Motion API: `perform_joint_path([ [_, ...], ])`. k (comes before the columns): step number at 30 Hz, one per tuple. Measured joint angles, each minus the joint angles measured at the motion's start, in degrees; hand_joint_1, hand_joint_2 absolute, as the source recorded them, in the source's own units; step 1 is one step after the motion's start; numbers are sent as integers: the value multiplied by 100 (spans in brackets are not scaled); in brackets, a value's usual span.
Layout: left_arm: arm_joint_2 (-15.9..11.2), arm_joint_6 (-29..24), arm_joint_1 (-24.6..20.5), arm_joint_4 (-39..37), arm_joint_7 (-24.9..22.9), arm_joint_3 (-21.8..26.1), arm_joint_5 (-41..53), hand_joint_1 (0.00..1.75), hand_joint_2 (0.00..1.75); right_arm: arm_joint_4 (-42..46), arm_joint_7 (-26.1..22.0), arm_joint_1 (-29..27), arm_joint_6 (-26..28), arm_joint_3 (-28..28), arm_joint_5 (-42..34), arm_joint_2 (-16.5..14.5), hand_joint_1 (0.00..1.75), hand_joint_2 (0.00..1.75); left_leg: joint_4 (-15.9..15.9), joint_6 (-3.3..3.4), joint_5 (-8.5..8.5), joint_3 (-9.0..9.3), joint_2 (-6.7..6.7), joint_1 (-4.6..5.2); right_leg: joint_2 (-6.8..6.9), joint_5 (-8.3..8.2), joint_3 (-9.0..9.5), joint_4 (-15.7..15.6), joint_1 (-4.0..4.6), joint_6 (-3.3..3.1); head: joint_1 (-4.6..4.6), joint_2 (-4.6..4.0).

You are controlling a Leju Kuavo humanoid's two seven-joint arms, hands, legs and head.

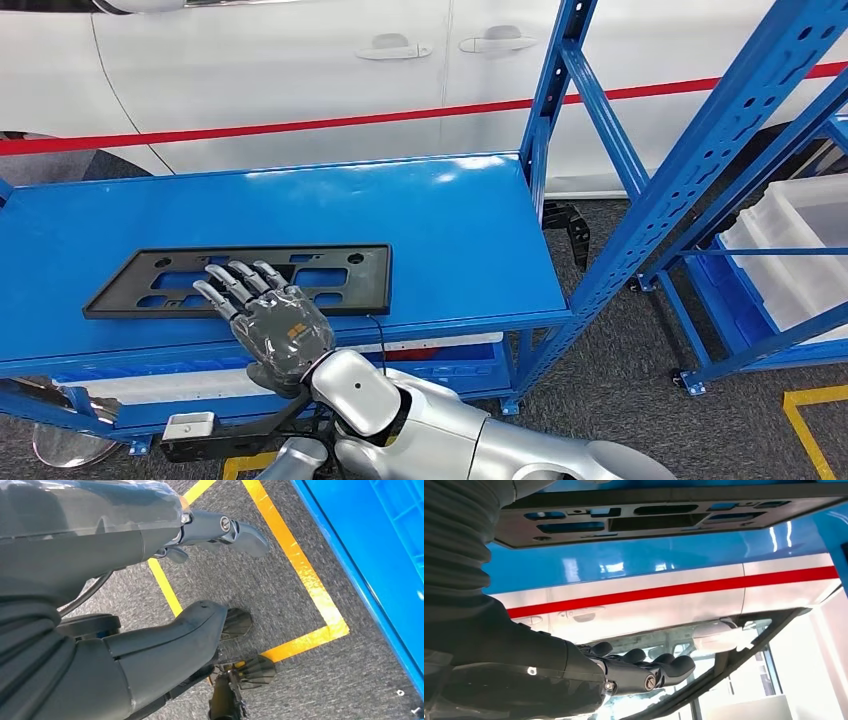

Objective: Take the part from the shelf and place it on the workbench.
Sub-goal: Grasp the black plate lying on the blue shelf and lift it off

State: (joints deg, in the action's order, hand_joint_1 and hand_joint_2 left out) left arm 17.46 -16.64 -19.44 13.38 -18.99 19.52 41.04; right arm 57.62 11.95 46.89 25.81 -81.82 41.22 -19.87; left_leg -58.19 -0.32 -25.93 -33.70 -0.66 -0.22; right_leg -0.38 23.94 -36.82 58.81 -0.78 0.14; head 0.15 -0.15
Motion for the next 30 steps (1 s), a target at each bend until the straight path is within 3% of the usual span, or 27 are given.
perform_joint_path([
  [7,-49,-144,109,0,254,174,-223,0,175,329,-911,-432,770,397,-372,-1,0,175,4,-1,0,2,1,-1,0,1,-3,1,10,3,1,0],
  [9,-66,-129,136,0,238,205,-158,0,175,348,-935,-525,808,570,-260,0,0,175,6,-2,0,2,2,-1,0,1,-4,2,11,4,1,0],
  [11,-72,-75,140,0,123,202,1,0,175,260,-686,-518,717,697,-66,2,0,175,6,-2,0,2,2,-1,0,1,-5,2,11,4,1,0],
  [16,-62,126,91,0,-253,93,379,0,175,-353,469,-114,195,752,335,4,0,175,5,4,12,3,2,-1,-1,-11,-4,4,9,19,-1,0],
  [20,-49,187,48,0,-321,25,446,0,175,-692,685,108,9,746,408,4,0,175,3,6,15,4,3,-1,-2,-14,-4,5,7,22,1,0],
  [30,58,466,-79,0,-520,-30,468,0,175,-1696,1261,630,-1261,687,24,9,0,175,2,6,15,3,2,-1,-1,-14,-4,5,3,22,1,0],
])
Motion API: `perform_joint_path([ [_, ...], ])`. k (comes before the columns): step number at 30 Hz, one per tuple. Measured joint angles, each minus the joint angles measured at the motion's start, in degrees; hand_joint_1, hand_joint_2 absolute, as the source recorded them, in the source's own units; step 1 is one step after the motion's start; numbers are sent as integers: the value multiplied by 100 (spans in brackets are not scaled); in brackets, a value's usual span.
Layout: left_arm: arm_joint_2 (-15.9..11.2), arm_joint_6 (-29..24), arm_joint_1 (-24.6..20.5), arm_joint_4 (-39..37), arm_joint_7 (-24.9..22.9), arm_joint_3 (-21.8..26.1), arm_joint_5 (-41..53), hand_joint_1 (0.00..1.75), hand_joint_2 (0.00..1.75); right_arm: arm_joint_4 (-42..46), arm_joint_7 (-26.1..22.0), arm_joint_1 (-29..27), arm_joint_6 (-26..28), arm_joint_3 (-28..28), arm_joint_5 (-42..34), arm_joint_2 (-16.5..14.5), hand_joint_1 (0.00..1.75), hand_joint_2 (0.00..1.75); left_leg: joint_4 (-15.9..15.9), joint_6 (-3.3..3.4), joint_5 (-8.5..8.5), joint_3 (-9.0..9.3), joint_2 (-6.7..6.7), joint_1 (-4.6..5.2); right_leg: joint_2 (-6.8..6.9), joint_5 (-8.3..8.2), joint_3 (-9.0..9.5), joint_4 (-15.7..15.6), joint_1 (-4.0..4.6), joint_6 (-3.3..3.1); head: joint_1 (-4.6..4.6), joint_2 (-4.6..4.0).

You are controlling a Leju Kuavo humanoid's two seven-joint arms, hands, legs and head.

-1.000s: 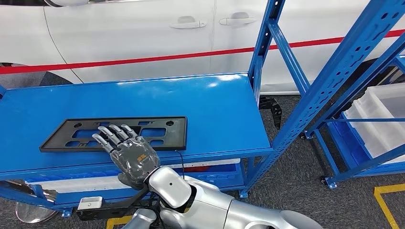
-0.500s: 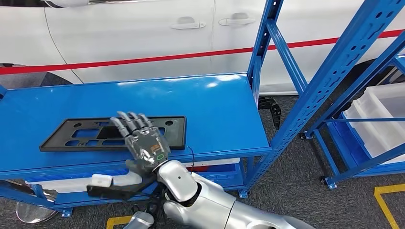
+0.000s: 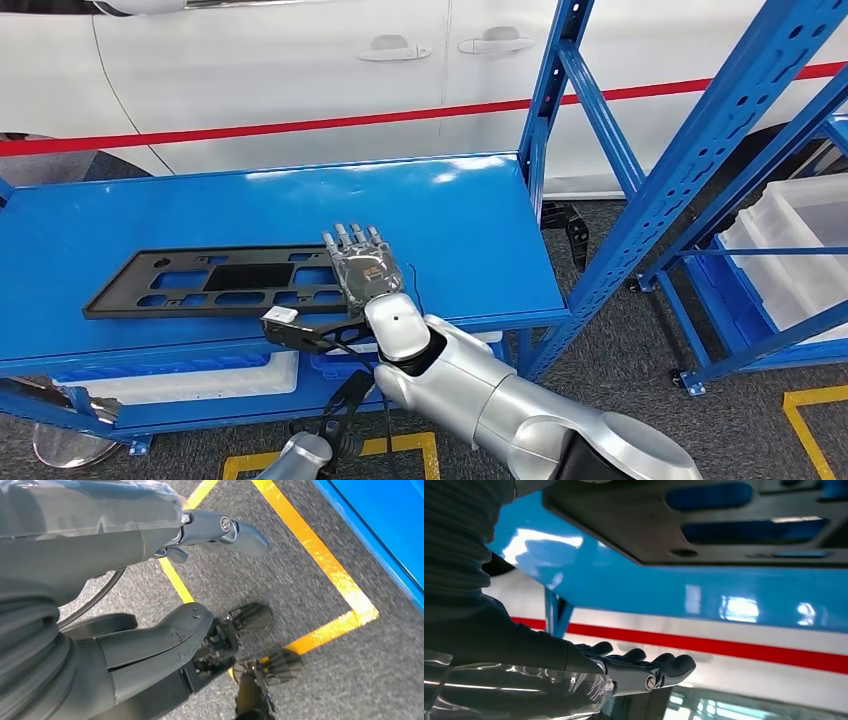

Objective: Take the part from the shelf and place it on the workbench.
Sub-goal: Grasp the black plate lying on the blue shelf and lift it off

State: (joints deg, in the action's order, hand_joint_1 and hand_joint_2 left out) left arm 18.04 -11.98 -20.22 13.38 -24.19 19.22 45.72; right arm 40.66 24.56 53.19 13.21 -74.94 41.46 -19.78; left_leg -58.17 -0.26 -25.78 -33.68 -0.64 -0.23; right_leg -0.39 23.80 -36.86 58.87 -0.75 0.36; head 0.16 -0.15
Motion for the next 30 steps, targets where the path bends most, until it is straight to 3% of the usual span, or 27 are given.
perform_joint_path([
  [7,61,22,-56,0,28,10,-38,0,175,-426,50,132,-3,-1,-354,0,0,175,-1,0,0,0,0,0,0,0,-1,0,1,0,0,0],
  [30,111,22,-111,0,13,14,-26,0,175,-740,58,191,-33,-1,-420,0,0,175,0,0,0,0,1,0,-1,0,-1,0,1,0,-1,0],
])
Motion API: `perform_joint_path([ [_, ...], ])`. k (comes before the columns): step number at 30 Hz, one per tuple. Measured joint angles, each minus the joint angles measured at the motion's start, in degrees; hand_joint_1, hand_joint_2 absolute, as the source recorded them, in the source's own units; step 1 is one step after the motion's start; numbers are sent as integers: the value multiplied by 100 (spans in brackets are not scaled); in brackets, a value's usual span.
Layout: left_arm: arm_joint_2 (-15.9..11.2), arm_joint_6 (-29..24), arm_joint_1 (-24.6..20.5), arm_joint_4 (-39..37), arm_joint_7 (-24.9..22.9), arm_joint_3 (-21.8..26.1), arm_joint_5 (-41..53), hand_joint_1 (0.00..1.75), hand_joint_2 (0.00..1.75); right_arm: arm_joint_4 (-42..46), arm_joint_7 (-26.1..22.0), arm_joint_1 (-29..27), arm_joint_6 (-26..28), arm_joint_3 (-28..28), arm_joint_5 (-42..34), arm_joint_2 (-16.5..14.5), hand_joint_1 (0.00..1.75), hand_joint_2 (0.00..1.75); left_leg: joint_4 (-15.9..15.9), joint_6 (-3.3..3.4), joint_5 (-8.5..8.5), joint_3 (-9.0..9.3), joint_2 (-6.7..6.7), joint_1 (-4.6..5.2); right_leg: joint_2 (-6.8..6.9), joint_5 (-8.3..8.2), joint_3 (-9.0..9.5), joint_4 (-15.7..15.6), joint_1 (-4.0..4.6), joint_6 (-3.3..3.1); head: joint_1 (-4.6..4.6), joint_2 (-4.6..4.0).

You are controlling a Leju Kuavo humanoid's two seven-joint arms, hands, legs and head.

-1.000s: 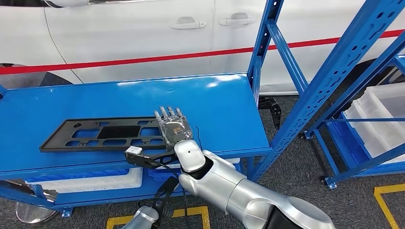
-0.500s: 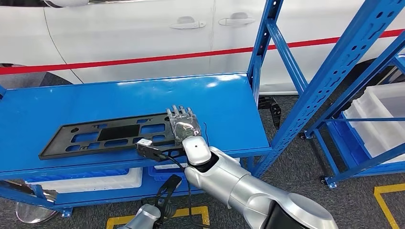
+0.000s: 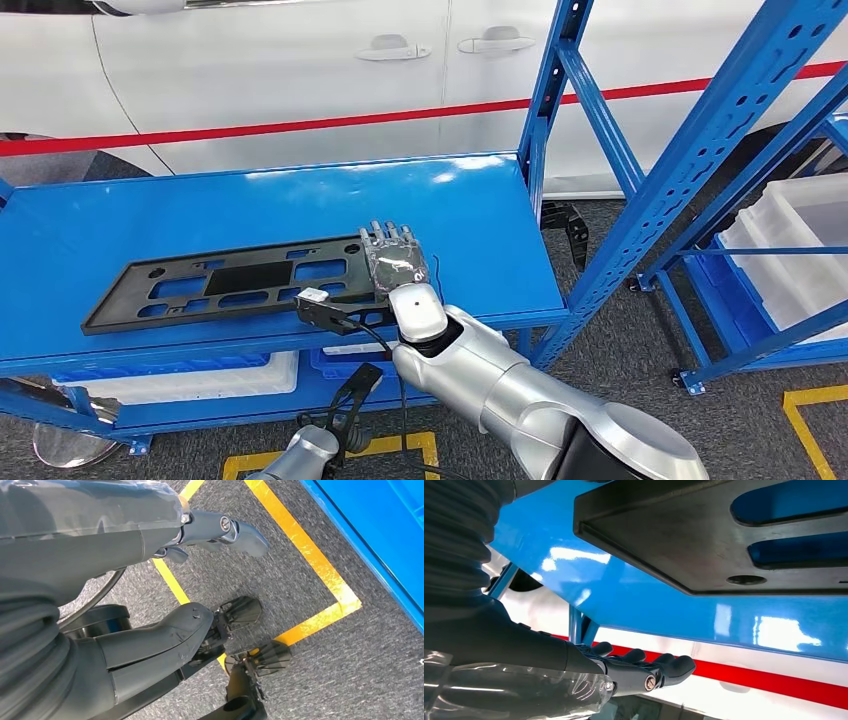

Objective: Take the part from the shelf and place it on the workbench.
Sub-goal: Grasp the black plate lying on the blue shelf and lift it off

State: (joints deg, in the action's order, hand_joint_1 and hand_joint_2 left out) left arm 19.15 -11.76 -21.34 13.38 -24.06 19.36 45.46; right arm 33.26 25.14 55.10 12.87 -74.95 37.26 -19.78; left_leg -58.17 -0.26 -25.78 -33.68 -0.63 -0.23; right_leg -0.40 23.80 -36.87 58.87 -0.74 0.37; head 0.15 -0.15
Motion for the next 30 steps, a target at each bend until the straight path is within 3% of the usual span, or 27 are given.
perform_joint_path([
  [21,63,-228,-29,0,17,16,4,0,175,-4,-17,-30,-227,-185,19,-3,0,175,3,0,-1,-5,-1,0,2,0,2,2,-1,0,0,0],
  [23,-122,-412,212,2,290,29,-45,0,175,11,-248,-50,-90,-192,-60,-1,0,175,16,-5,-12,6,11,-5,-10,7,16,2,-2,-2,-3,0],
  [27,-1103,-491,1435,-51,1641,249,-303,0,175,113,-742,-237,143,-193,-92,4,0,175,27,-48,-80,112,123,-15,-125,44,52,-2,5,-29,-5,0],
  [30,-1517,-525,1908,-101,1798,417,-335,0,175,220,-711,-331,154,-198,-101,6,0,175,29,-32,-53,65,74,-5,-72,55,12,4,13,-21,14,0],
])
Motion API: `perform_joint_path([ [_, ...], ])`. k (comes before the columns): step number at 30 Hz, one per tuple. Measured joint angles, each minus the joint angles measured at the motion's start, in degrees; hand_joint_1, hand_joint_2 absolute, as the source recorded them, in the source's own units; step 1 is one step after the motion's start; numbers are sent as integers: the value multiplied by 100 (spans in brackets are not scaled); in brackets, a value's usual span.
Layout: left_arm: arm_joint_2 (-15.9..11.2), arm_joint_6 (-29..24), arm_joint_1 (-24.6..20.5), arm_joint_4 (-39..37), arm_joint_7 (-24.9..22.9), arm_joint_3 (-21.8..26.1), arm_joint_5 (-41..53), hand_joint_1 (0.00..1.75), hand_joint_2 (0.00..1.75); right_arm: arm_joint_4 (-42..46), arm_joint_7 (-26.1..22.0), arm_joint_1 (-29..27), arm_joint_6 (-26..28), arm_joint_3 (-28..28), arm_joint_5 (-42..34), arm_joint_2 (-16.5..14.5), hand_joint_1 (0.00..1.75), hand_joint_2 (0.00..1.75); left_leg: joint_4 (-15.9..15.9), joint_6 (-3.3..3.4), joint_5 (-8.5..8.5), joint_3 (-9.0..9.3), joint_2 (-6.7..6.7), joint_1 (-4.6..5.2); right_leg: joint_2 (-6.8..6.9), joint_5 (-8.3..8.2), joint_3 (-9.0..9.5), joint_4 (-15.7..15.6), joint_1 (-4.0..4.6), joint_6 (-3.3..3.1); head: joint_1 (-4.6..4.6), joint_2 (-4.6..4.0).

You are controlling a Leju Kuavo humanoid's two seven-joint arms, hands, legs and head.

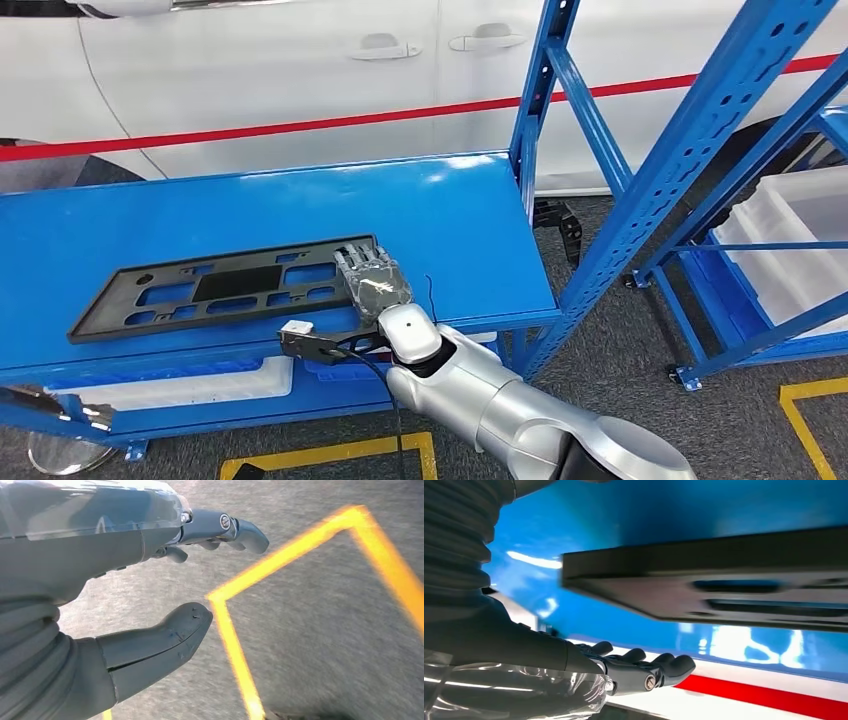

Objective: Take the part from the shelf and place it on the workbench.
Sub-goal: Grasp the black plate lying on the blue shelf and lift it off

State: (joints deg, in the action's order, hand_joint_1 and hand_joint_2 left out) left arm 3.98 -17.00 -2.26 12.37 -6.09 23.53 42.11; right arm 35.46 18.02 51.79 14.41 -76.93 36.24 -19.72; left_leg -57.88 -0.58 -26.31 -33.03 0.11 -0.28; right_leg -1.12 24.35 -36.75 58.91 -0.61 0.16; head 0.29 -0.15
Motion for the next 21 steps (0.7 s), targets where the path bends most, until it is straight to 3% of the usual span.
perform_joint_path([
  [3,-45,-40,-12,-26,-102,18,43,0,175,153,-49,-73,5,-2,-24,-7,0,175,12,2,19,-22,-78,-3,81,7,12,2,5,0,-1,0],
  [14,-70,-133,83,-45,-340,120,159,0,175,1015,-30,-443,-240,-341,270,-15,0,175,14,-4,13,3,-64,4,75,6,34,0,-5,-4,1,0],
  [21,-61,-94,93,-54,-443,146,215,0,175,1125,-94,-551,-212,-417,257,-15,0,175,14,-4,13,6,-64,4,76,6,37,0,-5,-4,1,0],
])
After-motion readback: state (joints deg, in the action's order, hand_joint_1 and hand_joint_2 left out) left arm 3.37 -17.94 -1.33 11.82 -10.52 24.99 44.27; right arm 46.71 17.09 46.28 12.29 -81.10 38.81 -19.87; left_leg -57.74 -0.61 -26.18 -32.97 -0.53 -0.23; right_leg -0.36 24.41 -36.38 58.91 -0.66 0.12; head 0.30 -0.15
